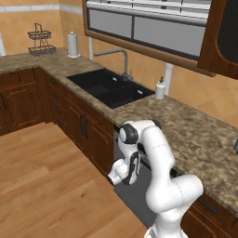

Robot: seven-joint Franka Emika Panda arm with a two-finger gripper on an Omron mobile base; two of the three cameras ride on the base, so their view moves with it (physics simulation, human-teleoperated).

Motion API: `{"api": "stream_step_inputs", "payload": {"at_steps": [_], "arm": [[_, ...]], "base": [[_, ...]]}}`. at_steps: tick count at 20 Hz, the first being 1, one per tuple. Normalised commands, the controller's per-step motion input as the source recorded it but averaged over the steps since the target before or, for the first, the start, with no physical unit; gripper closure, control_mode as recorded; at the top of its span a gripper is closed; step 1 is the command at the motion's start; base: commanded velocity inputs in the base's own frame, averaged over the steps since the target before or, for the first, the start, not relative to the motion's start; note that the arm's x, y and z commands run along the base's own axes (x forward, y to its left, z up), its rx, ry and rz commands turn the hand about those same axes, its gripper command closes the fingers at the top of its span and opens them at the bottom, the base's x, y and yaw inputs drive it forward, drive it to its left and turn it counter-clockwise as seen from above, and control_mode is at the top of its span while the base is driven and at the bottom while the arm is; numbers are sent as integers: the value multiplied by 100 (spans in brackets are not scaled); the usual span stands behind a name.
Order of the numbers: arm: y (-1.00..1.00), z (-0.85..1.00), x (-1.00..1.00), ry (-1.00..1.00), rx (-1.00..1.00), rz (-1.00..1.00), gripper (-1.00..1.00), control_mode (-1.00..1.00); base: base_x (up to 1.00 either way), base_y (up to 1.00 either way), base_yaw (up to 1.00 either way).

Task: Pick up the cup and bowl from the counter, place them in the dishwasher, and close the dishwasher door.

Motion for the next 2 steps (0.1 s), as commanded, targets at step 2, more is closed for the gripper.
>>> {"api": "stream_step_inputs", "payload": {"at_steps": [2], "arm": [[-22, -60, 17, 0, -3, 0, -100, -100]], "base": [[0, 0, 0]]}}
